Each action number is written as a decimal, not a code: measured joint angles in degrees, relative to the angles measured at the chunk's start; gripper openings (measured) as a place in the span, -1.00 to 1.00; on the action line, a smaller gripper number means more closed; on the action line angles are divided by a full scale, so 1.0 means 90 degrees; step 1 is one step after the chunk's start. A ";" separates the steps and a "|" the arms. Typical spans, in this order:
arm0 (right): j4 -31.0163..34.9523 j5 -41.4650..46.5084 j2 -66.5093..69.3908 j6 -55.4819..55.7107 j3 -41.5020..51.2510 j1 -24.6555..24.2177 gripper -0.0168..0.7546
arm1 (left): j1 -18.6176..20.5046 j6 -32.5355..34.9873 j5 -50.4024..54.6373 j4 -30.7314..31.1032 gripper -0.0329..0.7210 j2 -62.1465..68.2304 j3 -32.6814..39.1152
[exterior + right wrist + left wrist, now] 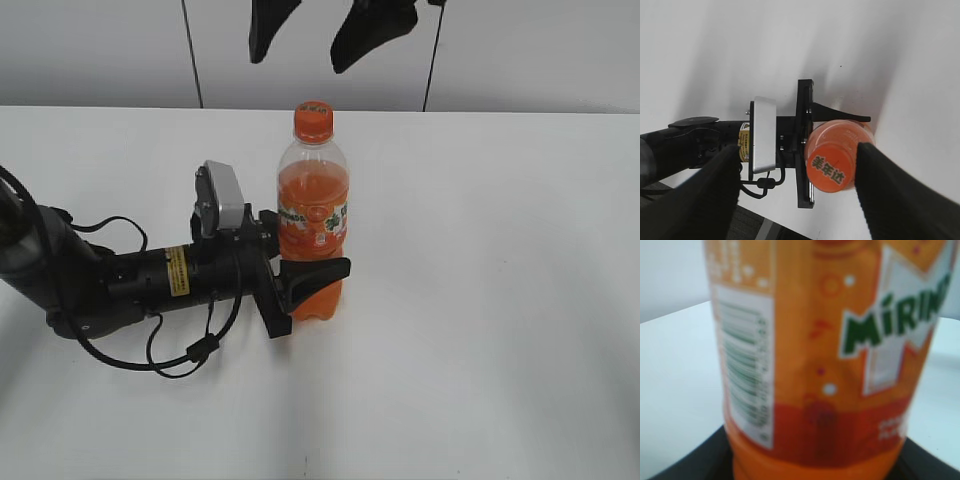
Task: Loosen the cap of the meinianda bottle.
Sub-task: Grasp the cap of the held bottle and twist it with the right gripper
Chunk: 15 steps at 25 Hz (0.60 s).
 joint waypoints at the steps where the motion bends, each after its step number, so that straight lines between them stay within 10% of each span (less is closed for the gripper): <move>1: 0.0026 0.0000 0.0048 0.0000 0.0000 0.0000 0.42 | 0.0000 0.0000 0.0000 0.0000 0.13 0.0000 0.0000; 15: 0.0091 -0.0006 0.0188 -0.0329 0.0803 0.0000 0.37 | 0.0000 0.0000 0.0000 0.0000 0.13 0.0003 0.0000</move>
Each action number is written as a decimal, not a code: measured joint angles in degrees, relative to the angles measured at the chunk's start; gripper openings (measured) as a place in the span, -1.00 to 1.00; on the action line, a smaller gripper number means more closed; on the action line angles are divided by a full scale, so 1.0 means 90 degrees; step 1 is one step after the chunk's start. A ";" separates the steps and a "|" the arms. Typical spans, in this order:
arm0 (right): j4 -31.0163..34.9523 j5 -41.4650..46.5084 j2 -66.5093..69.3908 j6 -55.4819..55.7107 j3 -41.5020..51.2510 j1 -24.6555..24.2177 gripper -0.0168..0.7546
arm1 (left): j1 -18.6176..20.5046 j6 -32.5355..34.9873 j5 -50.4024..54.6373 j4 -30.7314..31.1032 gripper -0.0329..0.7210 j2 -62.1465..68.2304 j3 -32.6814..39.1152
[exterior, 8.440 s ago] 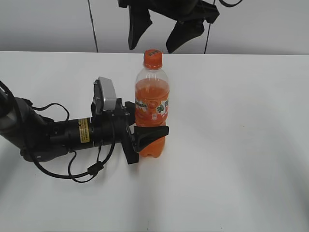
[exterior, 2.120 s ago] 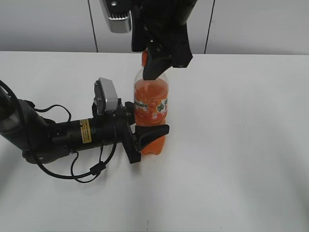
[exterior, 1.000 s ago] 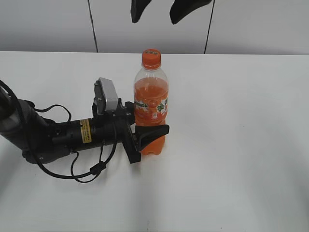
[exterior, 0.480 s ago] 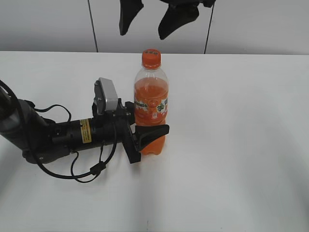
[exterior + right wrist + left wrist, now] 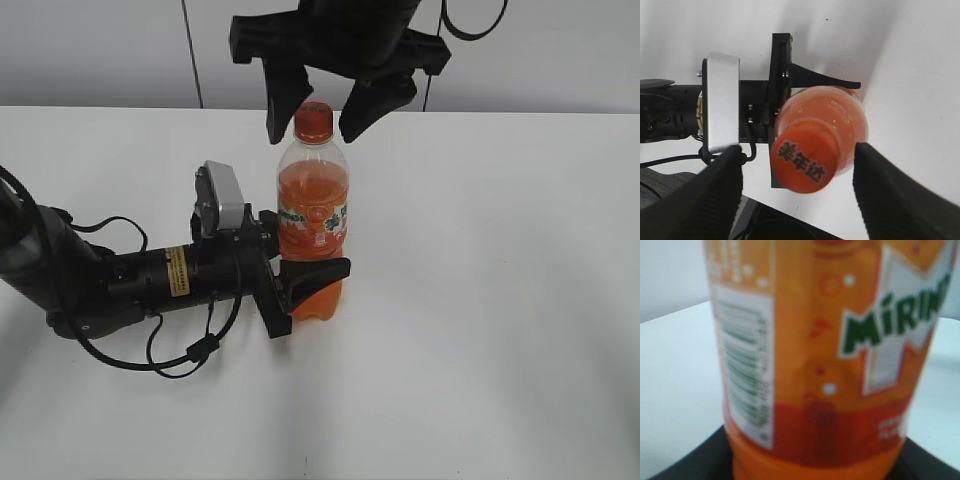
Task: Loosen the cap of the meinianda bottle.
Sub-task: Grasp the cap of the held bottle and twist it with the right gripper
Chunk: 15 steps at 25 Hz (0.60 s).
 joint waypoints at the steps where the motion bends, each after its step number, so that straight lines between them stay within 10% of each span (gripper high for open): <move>1: -0.0006 0.0000 -0.0006 0.0000 0.0000 0.0000 0.37 | 0.0000 0.0000 0.0000 0.0000 0.13 0.0000 0.0000; 15: -0.0124 -0.0006 -0.0012 -0.0096 -0.0133 0.0000 0.35 | 0.0000 0.0000 0.0000 0.0000 0.13 0.0000 0.0000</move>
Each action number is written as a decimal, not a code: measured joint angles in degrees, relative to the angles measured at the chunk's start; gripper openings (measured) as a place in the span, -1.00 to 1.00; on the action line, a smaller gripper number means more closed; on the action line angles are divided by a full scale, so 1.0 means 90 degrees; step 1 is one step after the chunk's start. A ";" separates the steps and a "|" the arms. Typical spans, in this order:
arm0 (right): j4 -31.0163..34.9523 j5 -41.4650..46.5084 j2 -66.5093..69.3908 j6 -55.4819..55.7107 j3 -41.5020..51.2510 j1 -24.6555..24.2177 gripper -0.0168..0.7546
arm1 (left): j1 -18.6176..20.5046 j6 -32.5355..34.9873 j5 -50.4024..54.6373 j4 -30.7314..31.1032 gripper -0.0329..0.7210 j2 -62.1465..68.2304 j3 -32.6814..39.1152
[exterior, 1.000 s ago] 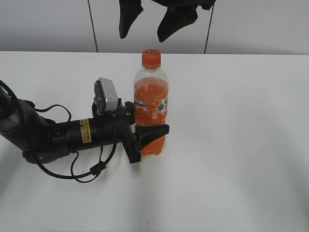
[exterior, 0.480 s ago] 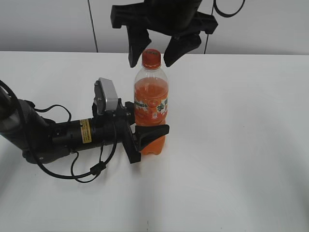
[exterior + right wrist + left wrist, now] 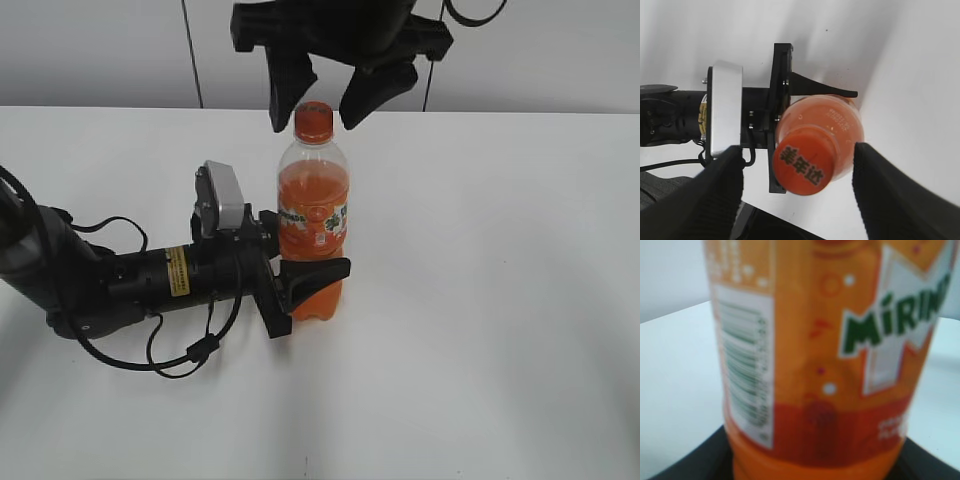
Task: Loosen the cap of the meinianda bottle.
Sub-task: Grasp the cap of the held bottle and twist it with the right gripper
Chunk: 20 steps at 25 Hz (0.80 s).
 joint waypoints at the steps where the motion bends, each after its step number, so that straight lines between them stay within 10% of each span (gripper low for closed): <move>1: -0.0024 0.0000 0.0000 0.0000 0.0000 0.0000 0.32 | 0.0000 0.0000 0.0000 0.0000 0.13 0.0000 0.0000; 11: -0.0168 -0.0006 0.0000 -0.0132 0.0000 0.0000 -0.26 | -0.0005 0.0000 0.0000 0.0000 0.13 0.0000 0.0000; 20: -0.0163 -0.0006 0.0000 -0.0919 -0.0007 0.0000 -0.26 | -0.0005 0.0000 0.0000 0.0000 0.13 0.0005 0.0000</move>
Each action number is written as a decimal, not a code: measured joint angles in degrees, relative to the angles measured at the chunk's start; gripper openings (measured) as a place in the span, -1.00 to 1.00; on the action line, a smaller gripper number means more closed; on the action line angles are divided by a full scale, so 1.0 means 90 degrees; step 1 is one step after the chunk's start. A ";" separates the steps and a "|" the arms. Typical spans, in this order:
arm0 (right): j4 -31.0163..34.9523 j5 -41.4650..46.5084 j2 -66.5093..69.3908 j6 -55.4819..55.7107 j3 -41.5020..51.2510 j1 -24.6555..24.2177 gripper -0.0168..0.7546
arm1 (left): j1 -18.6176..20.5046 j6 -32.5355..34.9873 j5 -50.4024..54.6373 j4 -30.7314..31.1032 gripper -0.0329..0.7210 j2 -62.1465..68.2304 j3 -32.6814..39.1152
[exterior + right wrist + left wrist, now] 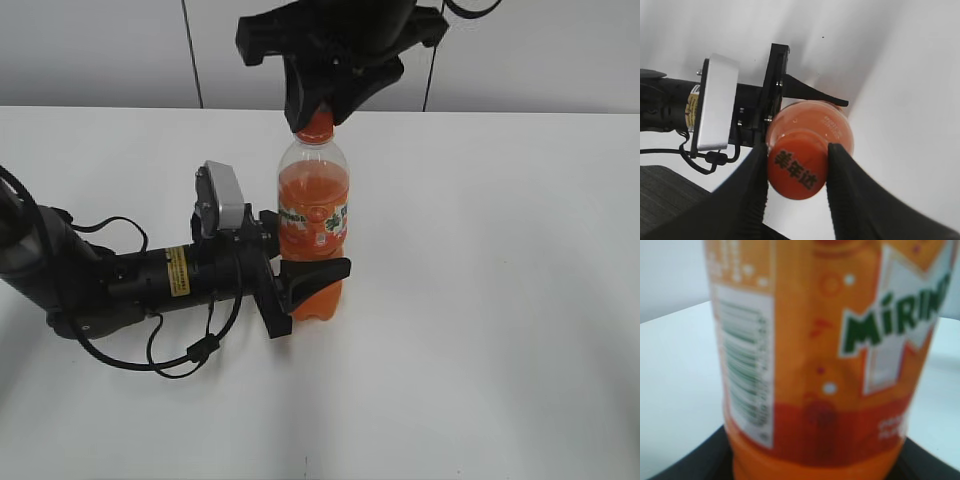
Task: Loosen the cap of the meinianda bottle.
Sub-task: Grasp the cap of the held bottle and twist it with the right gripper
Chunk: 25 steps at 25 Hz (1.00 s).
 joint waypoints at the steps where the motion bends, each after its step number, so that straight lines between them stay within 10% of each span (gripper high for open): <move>1: 0.0000 0.0000 0.0000 -0.0179 0.0000 0.0000 -0.26 | 0.0000 0.0000 0.0000 0.0000 0.13 0.0000 0.0000; 25: 0.0233 0.0006 -0.0020 -0.8574 -0.0019 -0.0006 -0.26 | -0.0014 0.0000 0.0000 0.0061 0.13 0.0000 0.0000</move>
